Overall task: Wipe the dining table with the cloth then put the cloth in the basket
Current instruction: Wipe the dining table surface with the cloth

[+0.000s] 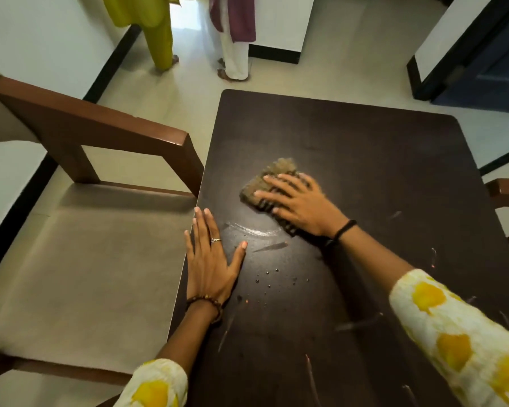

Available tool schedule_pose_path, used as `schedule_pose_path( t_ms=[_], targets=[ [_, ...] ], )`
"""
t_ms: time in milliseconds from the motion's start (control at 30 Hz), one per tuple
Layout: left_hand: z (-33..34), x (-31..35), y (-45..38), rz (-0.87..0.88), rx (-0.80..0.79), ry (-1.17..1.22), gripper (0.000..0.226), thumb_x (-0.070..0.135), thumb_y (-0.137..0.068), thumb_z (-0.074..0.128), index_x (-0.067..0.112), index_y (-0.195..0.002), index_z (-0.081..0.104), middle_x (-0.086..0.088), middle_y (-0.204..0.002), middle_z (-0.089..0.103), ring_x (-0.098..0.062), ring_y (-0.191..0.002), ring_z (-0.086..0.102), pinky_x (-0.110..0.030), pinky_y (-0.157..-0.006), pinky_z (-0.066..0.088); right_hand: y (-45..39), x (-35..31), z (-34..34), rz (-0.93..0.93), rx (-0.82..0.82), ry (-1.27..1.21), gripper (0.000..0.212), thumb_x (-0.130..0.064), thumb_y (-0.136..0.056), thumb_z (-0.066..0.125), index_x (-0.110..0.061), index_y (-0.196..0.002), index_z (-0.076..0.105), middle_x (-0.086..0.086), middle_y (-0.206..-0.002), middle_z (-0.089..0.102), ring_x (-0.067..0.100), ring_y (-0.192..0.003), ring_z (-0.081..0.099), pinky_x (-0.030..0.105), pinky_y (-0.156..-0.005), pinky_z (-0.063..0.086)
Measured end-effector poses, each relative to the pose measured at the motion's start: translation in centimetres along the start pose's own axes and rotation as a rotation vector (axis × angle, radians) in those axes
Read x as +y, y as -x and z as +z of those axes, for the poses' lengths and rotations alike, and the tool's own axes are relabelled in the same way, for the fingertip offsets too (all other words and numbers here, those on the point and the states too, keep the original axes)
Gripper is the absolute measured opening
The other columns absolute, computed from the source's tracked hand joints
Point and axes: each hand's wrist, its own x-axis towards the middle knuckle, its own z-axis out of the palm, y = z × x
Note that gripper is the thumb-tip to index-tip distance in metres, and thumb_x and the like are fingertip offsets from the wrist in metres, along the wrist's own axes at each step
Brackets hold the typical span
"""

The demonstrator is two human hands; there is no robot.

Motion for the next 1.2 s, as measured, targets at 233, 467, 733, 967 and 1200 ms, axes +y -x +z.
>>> schedule_pose_path(
  t_ms=[233, 467, 733, 967, 1200],
  targets=[
    [-0.2, 0.2, 0.1, 0.01, 0.02, 0.056, 0.089, 0.07, -0.085, 0.014, 0.007, -0.145, -0.007, -0.011, -0.152, -0.008, -0.024, -0.142, 0.004, -0.042, -0.115, 0.004, -6.2, -4.5, -0.9, 0.34, 0.03, -0.06, 0.047, -0.045, -0.098, 0.027, -0.044, -0.145, 0.017, 0.0, -0.157, 0.012, 0.028, -0.142, 0.013, 0.058, -0.108, 0.011],
    [-0.2, 0.2, 0.1, -0.005, 0.015, 0.035, 0.09, 0.073, -0.083, 0.009, 0.01, -0.143, -0.011, -0.009, -0.153, -0.008, -0.021, -0.142, -0.001, -0.036, -0.114, -0.001, -3.8, -6.0, -0.4, -0.019, -0.001, 0.003, 0.053, -0.051, -0.092, 0.011, -0.043, -0.143, 0.021, -0.003, -0.155, 0.023, 0.024, -0.141, 0.02, 0.052, -0.111, 0.012],
    [0.2, 0.1, -0.1, -0.009, -0.066, -0.183, 0.094, 0.069, -0.078, 0.006, 0.003, -0.145, 0.005, -0.017, -0.153, 0.003, -0.028, -0.142, 0.0, -0.036, -0.113, -0.005, 5.2, 2.9, -0.6, 0.438, 0.006, -0.092, 0.053, -0.057, -0.089, 0.012, -0.049, -0.141, 0.017, -0.005, -0.155, 0.021, 0.023, -0.14, 0.021, 0.049, -0.109, 0.014],
    [0.1, 0.2, -0.1, -0.002, -0.067, -0.216, 0.095, 0.067, -0.076, 0.005, 0.002, -0.145, 0.004, -0.017, -0.154, 0.002, -0.028, -0.142, -0.001, -0.034, -0.112, -0.008, -4.4, -5.3, -0.7, 0.458, 0.009, -0.108, 0.045, -0.045, -0.098, 0.027, -0.047, -0.143, 0.02, -0.001, -0.158, 0.012, 0.029, -0.142, 0.012, 0.062, -0.108, 0.009],
    [0.3, -0.3, 0.0, 0.021, -0.053, -0.223, 0.088, 0.064, -0.082, 0.018, 0.004, -0.146, 0.004, -0.014, -0.154, 0.001, -0.025, -0.142, -0.001, -0.034, -0.112, -0.009, 2.8, -3.7, 0.1, 0.297, 0.058, -0.083, 0.044, -0.047, -0.097, 0.022, -0.048, -0.142, 0.023, -0.007, -0.156, 0.019, 0.023, -0.14, 0.019, 0.051, -0.109, 0.012]
  ],
)
